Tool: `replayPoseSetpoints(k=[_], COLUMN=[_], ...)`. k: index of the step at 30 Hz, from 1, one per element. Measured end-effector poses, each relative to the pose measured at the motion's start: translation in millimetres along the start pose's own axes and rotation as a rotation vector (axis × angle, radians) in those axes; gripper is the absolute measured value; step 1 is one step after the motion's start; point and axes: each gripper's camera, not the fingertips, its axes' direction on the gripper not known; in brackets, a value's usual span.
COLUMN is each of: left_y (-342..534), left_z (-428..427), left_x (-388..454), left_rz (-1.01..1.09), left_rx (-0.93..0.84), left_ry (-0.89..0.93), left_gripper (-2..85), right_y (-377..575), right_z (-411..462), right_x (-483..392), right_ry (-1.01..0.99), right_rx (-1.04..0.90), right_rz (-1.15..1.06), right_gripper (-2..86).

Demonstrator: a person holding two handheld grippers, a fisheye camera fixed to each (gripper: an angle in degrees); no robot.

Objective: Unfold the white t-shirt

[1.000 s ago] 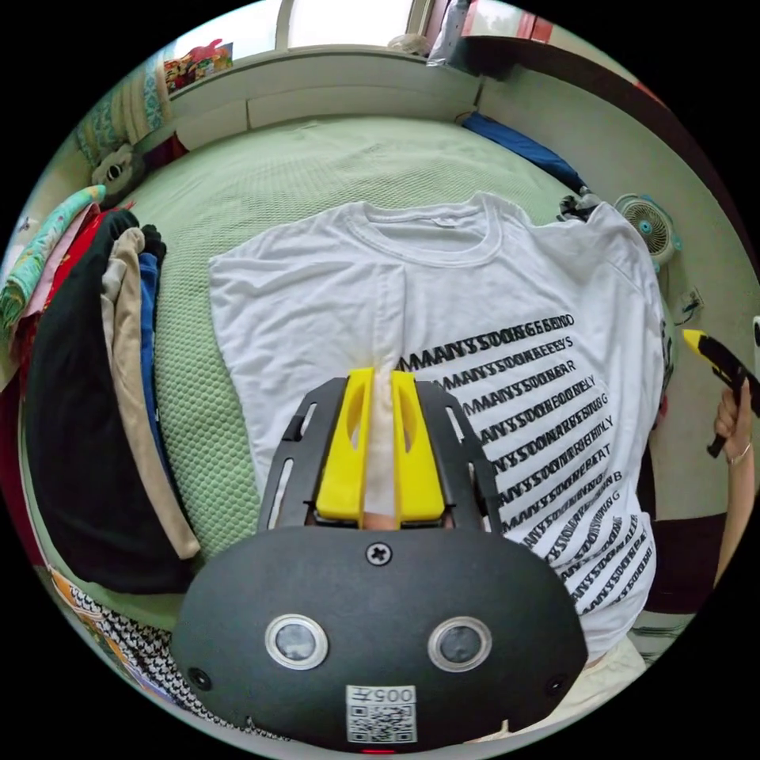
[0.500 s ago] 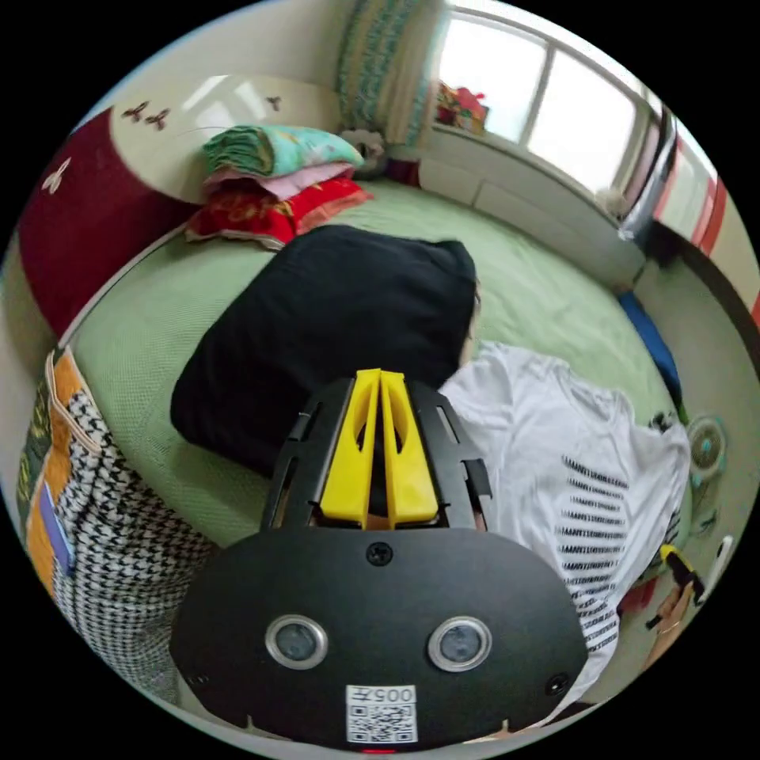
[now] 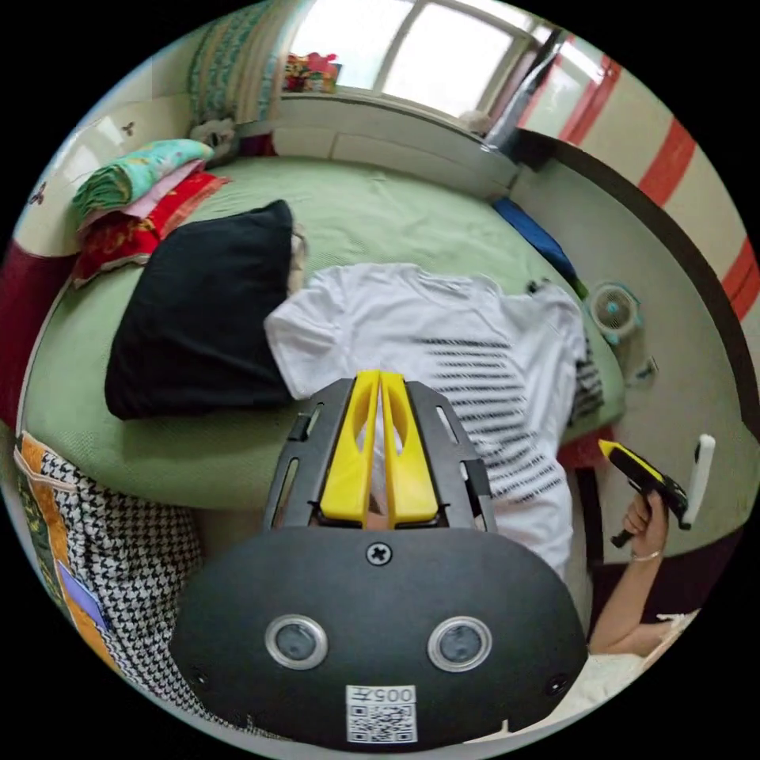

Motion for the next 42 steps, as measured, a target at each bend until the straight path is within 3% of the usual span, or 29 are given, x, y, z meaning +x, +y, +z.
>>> replayPoseSetpoints(k=[4, 9, 17, 42], left_y=[46, 82, 108, 117], left_z=[4, 7, -2, 20], left_x=[50, 89, 121, 129], left_rz=[0.037, 0.099, 0.174, 0.206], left_rx=[-0.114, -0.134, -0.145, -0.187], left_ry=[0.042, -0.006, 0.002, 0.060], left_gripper=[-0.6, -0.6, -0.6, -0.6], right_y=[15, 43, 82, 122], right_z=[6, 5, -7, 17], right_x=[-11, -25, -52, -102], right_ry=[-0.051, -0.142, 0.022, 0.049], right_rx=[-0.077, -0.066, -0.029, -0.076], right_rz=[0.037, 0.052, -0.018, -0.066], right_gripper=[-1.1, -1.2, -1.2, -1.2])
